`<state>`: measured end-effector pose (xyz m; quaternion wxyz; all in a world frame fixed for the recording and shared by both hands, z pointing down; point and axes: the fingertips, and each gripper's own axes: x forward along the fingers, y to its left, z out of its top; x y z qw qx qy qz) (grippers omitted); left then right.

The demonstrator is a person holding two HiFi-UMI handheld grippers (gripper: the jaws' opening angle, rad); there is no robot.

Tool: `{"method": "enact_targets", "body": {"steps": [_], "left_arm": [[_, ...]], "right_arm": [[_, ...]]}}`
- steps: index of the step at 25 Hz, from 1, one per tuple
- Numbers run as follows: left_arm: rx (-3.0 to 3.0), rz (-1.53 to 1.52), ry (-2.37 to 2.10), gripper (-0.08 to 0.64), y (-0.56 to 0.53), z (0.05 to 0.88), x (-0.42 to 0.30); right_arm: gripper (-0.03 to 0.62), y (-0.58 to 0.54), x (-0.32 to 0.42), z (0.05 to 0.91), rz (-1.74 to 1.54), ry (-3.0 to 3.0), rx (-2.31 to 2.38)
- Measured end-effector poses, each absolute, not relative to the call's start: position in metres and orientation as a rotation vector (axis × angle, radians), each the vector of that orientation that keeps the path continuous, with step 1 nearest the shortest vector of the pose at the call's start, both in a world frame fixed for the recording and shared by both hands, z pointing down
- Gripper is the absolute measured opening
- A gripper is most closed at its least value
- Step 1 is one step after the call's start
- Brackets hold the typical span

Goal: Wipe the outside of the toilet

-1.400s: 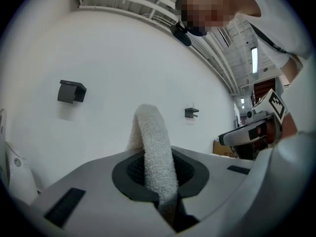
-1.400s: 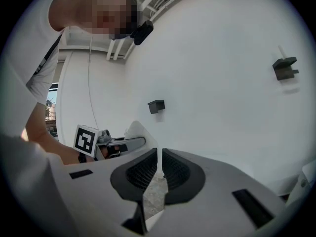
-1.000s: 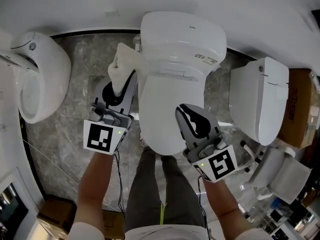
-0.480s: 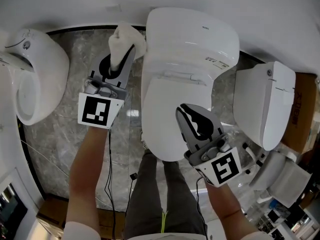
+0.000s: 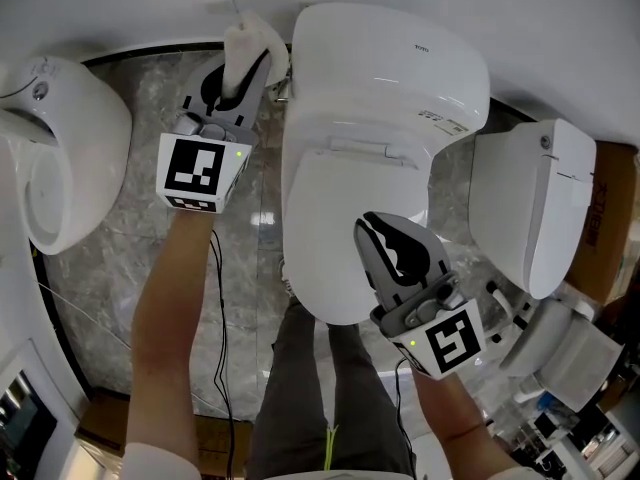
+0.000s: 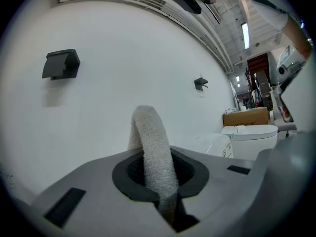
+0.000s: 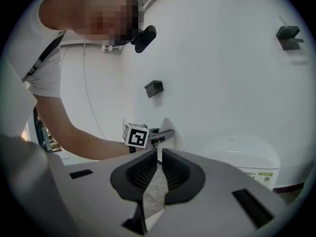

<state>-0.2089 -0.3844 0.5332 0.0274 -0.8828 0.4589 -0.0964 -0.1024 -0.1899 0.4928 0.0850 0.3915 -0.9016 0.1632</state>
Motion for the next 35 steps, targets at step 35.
{"method": "enact_targets", "body": {"steps": [35], "left_arm": [[-3.084,-0.392,1.545,0.052,-0.403,0.716,-0.218]], "right_arm": [[0.054,-0.190,-0.088,0.563,0.567,-2.609,1.208]]}}
